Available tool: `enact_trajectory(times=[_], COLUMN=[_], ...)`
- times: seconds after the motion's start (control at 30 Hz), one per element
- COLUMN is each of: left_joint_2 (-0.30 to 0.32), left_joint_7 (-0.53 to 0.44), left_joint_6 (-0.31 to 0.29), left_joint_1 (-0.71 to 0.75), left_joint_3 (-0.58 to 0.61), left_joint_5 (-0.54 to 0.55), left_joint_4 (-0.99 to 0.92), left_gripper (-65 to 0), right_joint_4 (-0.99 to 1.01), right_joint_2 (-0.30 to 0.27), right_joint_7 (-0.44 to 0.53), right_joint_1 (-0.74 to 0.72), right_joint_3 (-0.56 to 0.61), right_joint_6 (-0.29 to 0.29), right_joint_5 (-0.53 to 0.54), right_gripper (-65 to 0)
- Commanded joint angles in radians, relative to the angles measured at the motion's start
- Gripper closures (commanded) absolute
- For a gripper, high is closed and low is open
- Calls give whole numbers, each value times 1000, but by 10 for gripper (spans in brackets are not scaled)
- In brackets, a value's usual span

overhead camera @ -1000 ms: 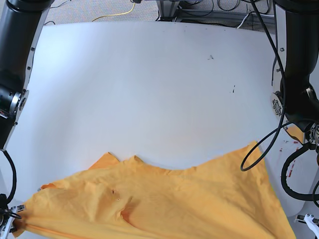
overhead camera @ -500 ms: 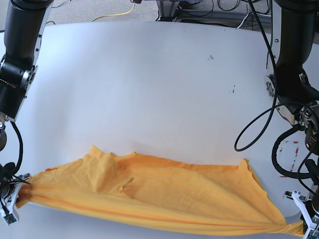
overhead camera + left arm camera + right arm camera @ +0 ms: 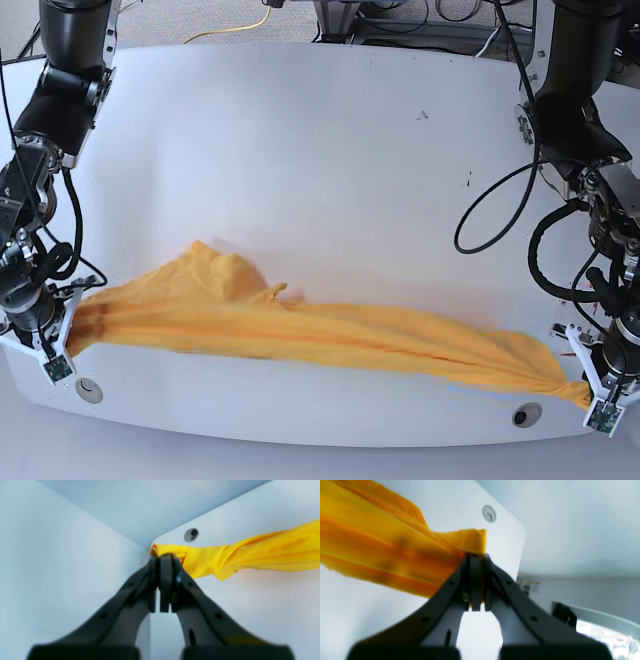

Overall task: Layout the t-shirt on the table in an organized manner, then fold the t-shirt properly
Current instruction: 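Drag the held shirt back across the table, laying it flat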

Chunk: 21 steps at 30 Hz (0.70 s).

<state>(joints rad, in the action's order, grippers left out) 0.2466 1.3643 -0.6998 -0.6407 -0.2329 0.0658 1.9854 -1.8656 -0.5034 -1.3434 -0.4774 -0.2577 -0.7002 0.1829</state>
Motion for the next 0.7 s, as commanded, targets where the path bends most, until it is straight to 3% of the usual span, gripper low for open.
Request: enact_trajectory(times=[0.0,0.47,0.67], left_joint_2=[10,18,24], left_joint_7=[-19,-18,-18], left_joint_6=[2,2,2], left_joint_1=[2,267,410], left_joint_3=[-15,-47,-58], left_joint_5=[-5,-7,-7], left_joint_4=[13,15,15], left_gripper=[0,0,0], right_joint_4=[-59,-131,-147], right_joint_2=[-4,4,35], right_joint_7=[9,9,9], right_joint_1=[15,288,386], right_joint_3=[-9,-62,-64], right_joint_6=[2,2,2], right_joint_5=[-12,-10,-13], right_gripper=[0,0,0])
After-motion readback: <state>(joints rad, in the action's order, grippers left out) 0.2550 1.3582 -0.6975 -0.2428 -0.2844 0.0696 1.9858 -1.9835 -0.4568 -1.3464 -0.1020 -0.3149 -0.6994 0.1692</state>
